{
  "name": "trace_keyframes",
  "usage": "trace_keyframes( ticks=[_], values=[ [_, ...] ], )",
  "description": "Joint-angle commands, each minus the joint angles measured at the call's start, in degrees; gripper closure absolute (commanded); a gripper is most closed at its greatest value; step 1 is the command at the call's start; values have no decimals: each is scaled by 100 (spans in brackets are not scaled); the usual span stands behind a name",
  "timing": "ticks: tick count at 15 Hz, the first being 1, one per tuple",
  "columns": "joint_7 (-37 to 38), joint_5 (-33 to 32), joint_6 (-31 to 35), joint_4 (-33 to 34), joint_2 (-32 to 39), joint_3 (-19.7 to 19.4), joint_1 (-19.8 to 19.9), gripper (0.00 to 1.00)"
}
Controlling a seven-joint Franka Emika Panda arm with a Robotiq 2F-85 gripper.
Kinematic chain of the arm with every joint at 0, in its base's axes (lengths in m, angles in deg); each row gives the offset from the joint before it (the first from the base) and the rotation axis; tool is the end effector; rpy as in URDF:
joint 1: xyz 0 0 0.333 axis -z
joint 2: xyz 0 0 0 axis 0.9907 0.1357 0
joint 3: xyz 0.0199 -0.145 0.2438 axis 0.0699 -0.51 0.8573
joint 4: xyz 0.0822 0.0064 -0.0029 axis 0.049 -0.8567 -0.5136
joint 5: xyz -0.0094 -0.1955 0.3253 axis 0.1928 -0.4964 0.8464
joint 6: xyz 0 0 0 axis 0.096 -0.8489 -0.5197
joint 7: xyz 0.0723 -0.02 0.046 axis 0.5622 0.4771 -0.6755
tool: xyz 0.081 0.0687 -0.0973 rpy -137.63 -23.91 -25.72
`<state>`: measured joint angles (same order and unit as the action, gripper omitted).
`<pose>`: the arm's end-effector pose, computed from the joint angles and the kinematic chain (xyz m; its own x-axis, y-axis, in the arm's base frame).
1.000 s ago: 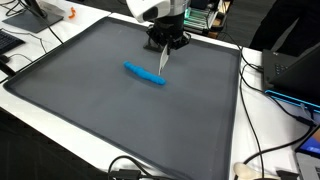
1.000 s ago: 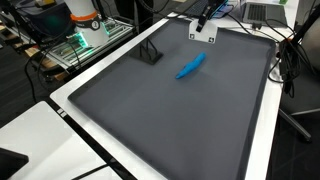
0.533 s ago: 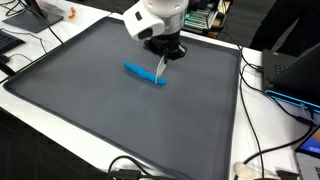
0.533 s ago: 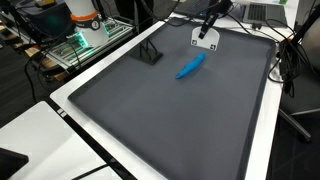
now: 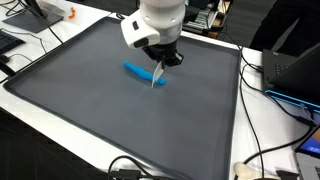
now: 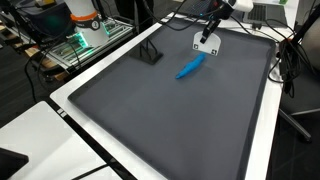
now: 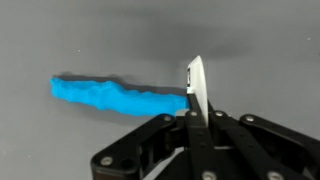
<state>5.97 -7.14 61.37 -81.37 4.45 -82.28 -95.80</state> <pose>0.6026 0.1769 0.2157 0.9631 0.0038 -0.2693 0.0354 -0.9930 0.1125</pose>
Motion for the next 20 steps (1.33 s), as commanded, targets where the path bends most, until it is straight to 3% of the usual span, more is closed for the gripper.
trace_keyframes(
  ticks=[1, 20],
  values=[
    [188, -139, -127, 208, 157, -114, -131, 99],
    [221, -282, 63, 391, 407, -236, -242, 99]
  ],
)
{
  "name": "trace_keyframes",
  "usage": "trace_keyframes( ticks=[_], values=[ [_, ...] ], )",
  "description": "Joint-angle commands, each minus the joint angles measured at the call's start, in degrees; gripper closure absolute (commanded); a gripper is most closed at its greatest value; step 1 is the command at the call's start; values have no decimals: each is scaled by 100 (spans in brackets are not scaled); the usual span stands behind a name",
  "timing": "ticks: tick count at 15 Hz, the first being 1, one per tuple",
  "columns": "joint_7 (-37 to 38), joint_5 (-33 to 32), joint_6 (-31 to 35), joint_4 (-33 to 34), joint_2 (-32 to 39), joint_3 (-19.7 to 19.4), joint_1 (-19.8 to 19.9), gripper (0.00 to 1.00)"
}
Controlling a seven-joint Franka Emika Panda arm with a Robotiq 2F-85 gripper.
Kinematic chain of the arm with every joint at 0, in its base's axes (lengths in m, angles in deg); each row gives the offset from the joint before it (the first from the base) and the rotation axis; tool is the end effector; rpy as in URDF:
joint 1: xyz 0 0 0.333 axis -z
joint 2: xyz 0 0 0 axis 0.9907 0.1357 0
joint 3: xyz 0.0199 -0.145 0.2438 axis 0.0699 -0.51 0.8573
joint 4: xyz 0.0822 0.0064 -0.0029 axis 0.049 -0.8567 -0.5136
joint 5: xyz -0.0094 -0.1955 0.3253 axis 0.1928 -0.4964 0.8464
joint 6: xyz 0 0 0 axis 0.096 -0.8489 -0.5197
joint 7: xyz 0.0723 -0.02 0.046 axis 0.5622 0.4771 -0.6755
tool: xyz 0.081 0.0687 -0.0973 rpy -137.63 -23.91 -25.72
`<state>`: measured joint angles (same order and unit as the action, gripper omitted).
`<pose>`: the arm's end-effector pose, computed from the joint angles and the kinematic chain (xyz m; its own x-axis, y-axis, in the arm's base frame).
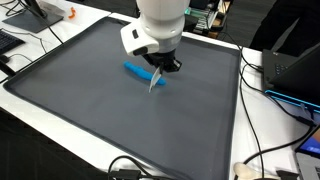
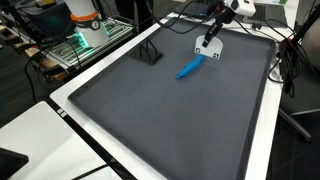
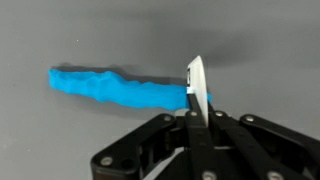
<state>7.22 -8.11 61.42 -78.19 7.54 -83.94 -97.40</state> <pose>0.6127 0.1785 0.2033 0.9665 -0.0129 -0.2563 0.0254 -0.9890 0.1456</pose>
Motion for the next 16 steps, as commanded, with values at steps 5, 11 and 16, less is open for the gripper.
trace_keyframes(
  ticks=[5, 11, 16],
  values=[
    [52, -265, 182, 15, 115, -79, -95, 99],
    [-39, -445, 247, 0, 174, -69, -137, 99],
    [-119, -390, 93, 43, 266, -54, -101, 99]
  ],
)
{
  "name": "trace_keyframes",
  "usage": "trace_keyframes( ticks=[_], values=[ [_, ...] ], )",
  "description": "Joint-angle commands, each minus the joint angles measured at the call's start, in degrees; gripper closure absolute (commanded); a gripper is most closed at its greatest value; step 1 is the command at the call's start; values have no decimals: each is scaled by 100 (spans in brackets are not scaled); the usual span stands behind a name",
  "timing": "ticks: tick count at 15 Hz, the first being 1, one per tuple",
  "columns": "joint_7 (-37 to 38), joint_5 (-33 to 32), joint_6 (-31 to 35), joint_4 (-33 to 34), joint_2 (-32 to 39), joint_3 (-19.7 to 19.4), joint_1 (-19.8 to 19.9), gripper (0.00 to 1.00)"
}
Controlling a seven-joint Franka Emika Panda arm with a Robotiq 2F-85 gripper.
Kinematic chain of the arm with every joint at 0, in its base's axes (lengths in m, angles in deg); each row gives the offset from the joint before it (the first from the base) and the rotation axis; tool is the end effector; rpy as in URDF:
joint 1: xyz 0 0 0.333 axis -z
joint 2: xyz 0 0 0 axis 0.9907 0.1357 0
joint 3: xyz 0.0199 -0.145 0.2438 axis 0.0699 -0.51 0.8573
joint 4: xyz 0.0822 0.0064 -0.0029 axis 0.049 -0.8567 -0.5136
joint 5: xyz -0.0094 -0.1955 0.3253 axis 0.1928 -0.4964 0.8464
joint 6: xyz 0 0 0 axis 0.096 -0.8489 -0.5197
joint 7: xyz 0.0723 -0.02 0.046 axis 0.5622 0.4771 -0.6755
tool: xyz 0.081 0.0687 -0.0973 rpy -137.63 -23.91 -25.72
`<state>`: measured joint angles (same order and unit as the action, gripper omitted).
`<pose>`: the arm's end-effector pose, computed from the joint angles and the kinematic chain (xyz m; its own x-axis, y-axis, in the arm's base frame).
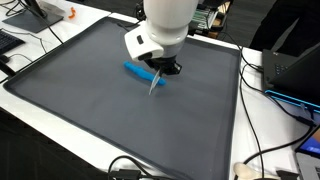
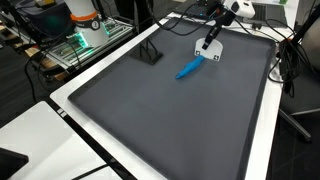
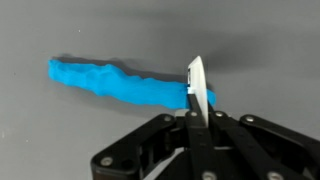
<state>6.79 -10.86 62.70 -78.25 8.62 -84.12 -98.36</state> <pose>0.6128 0.1827 0.1922 0.9695 0.0270 -0.2437 0.0728 -0.9808 0.1809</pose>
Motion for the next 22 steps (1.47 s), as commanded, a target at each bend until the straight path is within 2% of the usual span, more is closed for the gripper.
trace_keyframes(
  ticks=[1, 14, 22],
  values=[
    [-97, -102, -53, 54, 172, -30, 4, 99],
    [-472, 68, -717, 263, 345, 42, 110, 99],
    [-576, 231, -894, 109, 227, 118, 208, 99]
  ],
)
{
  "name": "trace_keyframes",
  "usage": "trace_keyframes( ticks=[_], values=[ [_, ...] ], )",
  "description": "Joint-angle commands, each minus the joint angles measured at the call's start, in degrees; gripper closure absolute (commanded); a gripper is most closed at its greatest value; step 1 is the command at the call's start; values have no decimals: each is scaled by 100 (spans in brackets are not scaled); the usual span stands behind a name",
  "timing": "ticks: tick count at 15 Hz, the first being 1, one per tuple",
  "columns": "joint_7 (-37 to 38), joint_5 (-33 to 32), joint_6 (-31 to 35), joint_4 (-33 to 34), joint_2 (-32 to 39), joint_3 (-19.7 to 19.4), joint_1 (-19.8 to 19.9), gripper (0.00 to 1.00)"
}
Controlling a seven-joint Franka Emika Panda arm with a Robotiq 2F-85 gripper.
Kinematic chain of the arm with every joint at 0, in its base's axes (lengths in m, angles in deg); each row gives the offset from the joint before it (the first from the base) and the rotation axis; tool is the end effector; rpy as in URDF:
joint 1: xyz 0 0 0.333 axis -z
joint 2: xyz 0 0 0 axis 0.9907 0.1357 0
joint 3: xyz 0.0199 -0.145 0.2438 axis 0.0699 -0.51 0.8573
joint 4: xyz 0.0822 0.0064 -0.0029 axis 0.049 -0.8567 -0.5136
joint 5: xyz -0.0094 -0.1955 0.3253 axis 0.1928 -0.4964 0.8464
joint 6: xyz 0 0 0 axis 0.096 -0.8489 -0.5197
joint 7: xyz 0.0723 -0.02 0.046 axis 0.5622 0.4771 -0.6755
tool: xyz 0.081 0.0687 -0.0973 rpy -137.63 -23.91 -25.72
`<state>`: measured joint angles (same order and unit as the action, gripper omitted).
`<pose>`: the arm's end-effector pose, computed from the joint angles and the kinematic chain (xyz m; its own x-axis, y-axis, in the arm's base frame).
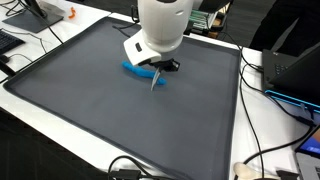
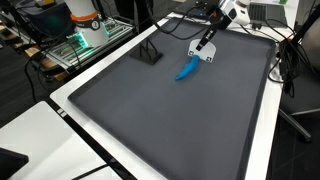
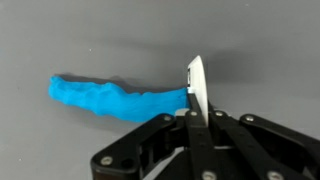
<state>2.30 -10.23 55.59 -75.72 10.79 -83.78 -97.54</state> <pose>0.6027 0.1726 0.1811 0.9279 0.0677 -0.3666 0.1402 -0.9745 0.1750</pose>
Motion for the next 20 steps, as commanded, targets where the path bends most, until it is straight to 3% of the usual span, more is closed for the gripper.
trace_keyframes(
  ticks=[1, 20],
  values=[
    [-129, 188, -181, -152, 1, 94, 139, 99],
    [-330, 405, -166, -341, -641, 75, 353, 99]
  ],
)
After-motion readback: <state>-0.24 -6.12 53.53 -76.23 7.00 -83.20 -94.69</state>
